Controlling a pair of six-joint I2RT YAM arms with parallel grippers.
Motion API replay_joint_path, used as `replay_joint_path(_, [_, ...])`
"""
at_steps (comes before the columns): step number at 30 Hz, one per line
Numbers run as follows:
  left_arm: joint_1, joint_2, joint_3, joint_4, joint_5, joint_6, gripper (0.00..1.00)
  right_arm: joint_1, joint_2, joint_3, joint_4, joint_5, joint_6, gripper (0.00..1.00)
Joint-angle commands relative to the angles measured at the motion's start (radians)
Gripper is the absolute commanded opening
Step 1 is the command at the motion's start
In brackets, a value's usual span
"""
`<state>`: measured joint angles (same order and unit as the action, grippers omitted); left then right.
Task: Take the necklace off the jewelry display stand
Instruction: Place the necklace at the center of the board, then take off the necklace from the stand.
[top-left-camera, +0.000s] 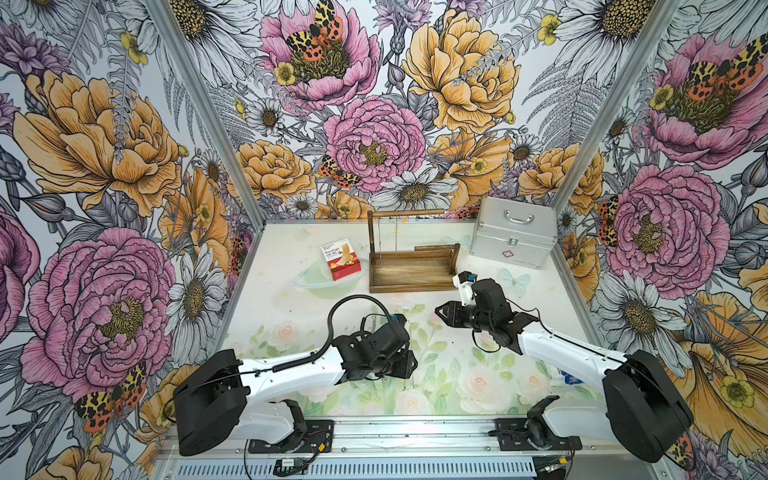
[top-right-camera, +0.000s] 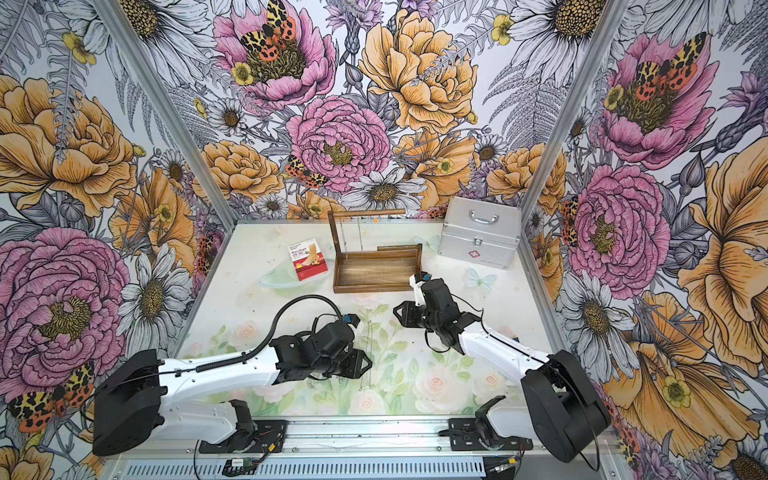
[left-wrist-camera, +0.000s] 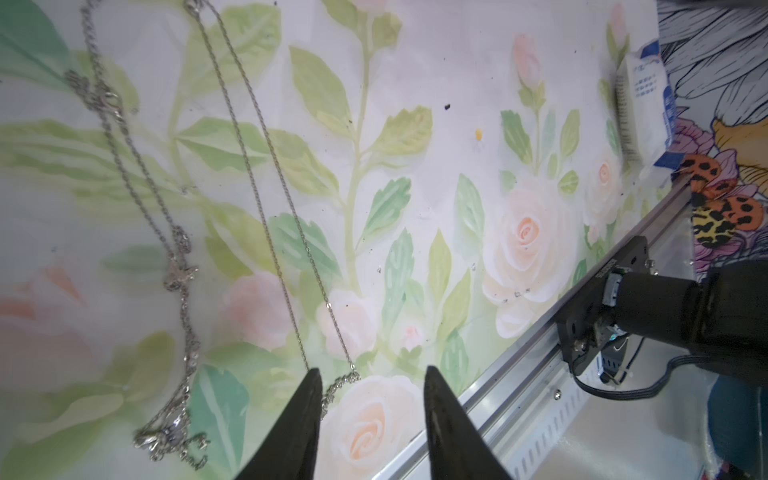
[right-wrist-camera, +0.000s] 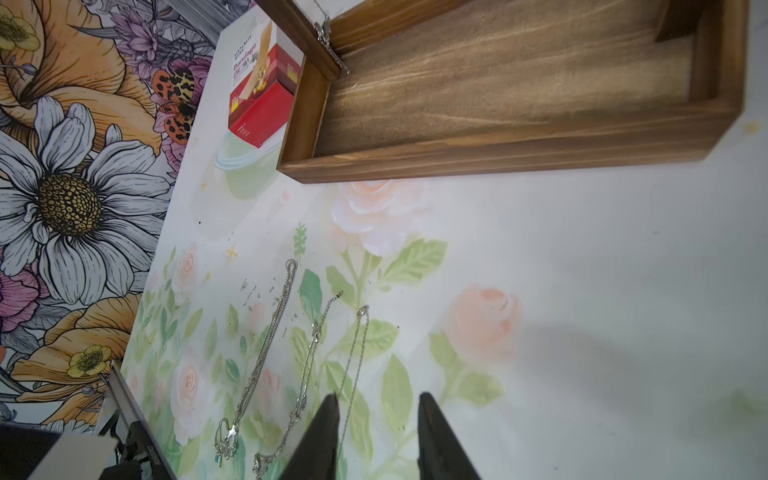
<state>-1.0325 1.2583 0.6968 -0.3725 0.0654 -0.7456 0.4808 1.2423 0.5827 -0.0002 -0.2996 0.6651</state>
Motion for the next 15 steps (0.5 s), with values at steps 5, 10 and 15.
replay_joint_path(5, [0.125, -0.17, 0.05, -0.121, -0.026, 0.05, 0.68, -0.046, -0.187, -0.115, 0.179, 0.035, 0.046, 0.37])
replay_joint_path(10, [0.244, -0.272, 0.08, -0.199, -0.011, 0.084, 0.84, -0.08, -0.294, -0.132, 0.174, 0.055, 0.016, 0.4])
replay_joint_path(15, [0.414, -0.314, 0.153, -0.297, 0.07, 0.153, 0.92, -0.122, -0.376, -0.132, 0.166, 0.068, -0.007, 0.43])
